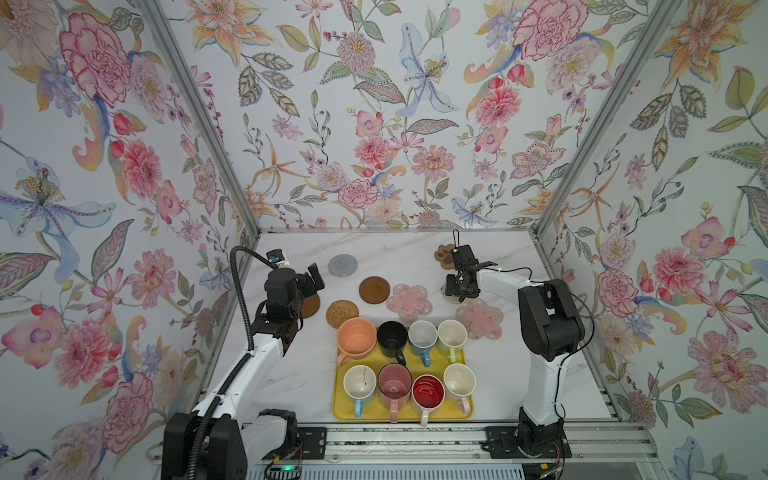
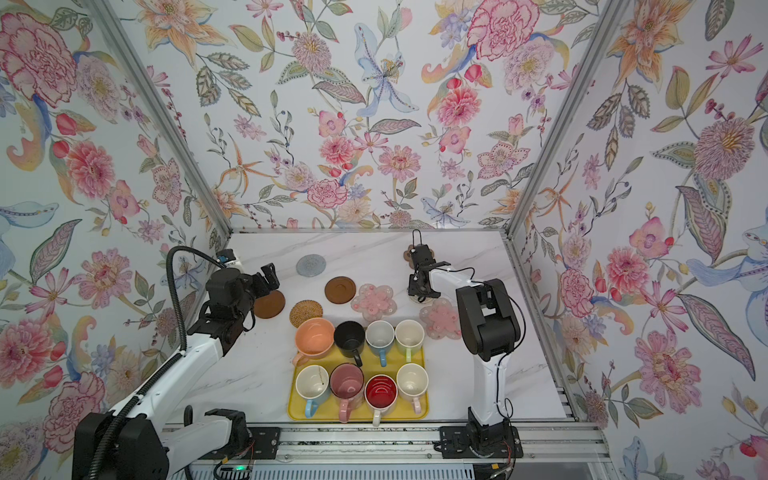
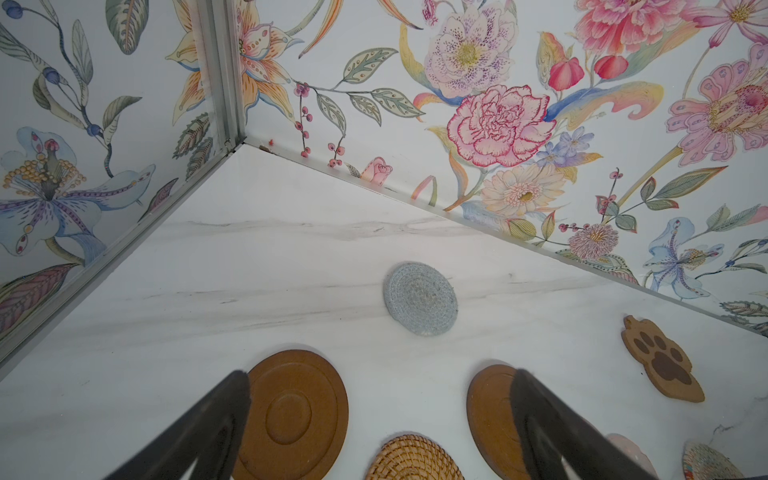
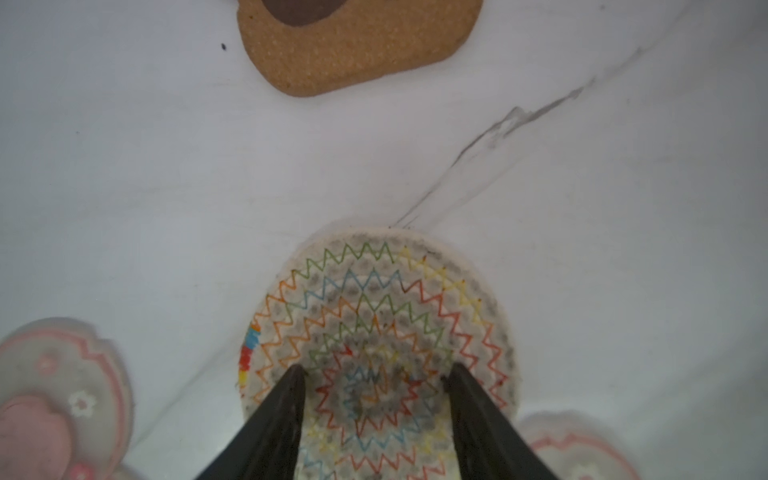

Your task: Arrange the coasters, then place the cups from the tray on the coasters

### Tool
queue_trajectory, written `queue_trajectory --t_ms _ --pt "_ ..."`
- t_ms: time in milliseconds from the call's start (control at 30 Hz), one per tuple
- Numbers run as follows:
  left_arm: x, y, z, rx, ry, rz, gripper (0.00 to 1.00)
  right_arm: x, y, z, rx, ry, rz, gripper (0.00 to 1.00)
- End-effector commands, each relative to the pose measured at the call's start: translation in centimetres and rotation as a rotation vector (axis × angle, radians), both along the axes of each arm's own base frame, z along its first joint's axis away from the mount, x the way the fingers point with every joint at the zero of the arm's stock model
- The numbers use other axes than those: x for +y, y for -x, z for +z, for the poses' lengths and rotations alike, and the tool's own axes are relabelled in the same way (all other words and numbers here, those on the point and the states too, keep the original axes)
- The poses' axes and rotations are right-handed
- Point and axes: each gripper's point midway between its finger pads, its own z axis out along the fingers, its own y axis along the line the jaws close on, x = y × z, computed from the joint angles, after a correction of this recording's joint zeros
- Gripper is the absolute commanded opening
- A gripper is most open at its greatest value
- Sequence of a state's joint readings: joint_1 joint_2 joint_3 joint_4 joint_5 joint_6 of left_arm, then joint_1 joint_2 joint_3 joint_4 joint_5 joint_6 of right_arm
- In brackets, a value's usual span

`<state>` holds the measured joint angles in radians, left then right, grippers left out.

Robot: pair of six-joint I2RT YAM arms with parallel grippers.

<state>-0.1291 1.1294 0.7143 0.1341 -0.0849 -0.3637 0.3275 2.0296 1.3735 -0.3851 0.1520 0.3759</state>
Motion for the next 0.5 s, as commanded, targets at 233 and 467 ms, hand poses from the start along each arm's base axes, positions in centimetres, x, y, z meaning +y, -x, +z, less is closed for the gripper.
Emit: queue_trajectory --t_ms 233,467 --pt "0.7 0.4 1.3 -0.031 -0.008 0.027 0.99 -4.0 -1.5 -2.1 0.038 0.008 -0.114 0.56" --pt "0.8 0.4 1.6 -0.037 -0.013 0.029 0.99 -6.9 -3.5 -3.0 0.047 0.019 -0.192 0.56"
